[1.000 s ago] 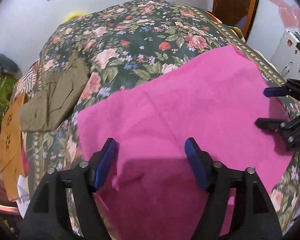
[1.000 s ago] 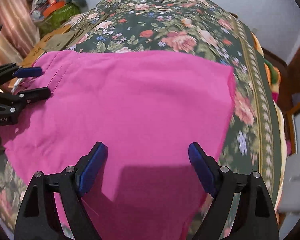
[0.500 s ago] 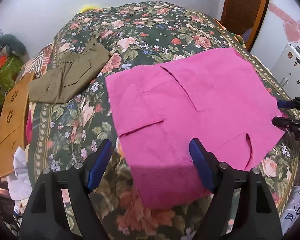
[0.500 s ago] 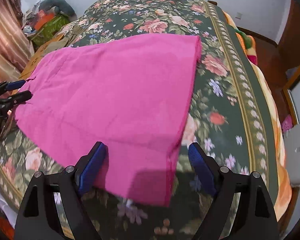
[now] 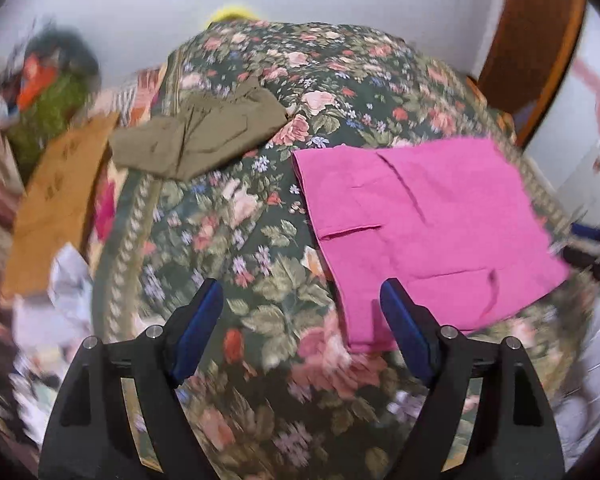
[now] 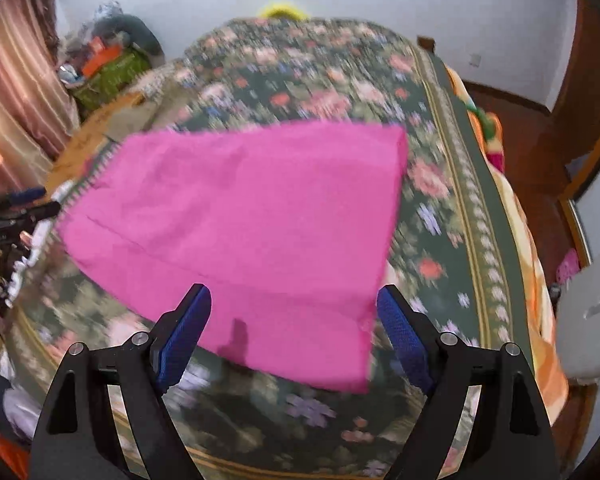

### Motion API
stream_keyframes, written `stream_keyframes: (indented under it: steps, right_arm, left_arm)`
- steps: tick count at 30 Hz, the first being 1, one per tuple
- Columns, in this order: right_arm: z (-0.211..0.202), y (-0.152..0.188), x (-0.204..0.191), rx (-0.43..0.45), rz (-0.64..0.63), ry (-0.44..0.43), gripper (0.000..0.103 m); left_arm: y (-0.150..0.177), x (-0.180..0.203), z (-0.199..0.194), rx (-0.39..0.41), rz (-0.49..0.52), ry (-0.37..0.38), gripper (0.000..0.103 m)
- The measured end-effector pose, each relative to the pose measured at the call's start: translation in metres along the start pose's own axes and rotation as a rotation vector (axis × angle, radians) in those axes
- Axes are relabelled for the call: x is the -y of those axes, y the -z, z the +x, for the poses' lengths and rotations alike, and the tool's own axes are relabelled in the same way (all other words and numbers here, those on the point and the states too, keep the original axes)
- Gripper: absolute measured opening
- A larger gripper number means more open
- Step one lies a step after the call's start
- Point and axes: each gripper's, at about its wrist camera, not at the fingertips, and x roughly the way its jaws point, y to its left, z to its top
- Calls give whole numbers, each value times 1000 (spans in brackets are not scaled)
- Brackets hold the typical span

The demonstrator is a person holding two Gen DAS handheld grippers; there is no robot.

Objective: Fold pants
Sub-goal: 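Lower the left gripper to the folded edge of the pink trousers, then close the left gripper on the trouser edge and lift it over the other half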

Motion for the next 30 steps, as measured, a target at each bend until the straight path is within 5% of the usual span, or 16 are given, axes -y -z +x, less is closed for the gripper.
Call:
stream_keyframes:
  steps: [6, 14, 26, 29, 30]
  right_arm:
    - [6, -16, -35, 56, -13, -85, 83]
    - [57, -10, -57, -40, 22, -142, 83]
    - [69, -2, -60, -77, -45, -129, 85]
    - [70, -2, -60, -74, -44, -134, 85]
    - [70, -2, -61, -74, -45, -135, 85]
  left_arm:
    - [10, -2, -2, -74, -140, 188, 81]
    - [31, 14, 21, -213, -222, 376, 81]
    - [17, 6, 46, -209, -375, 497, 79]
    - [8, 7, 50, -200, -374, 438, 45]
    - [5, 7, 53, -203, -373, 423, 26]
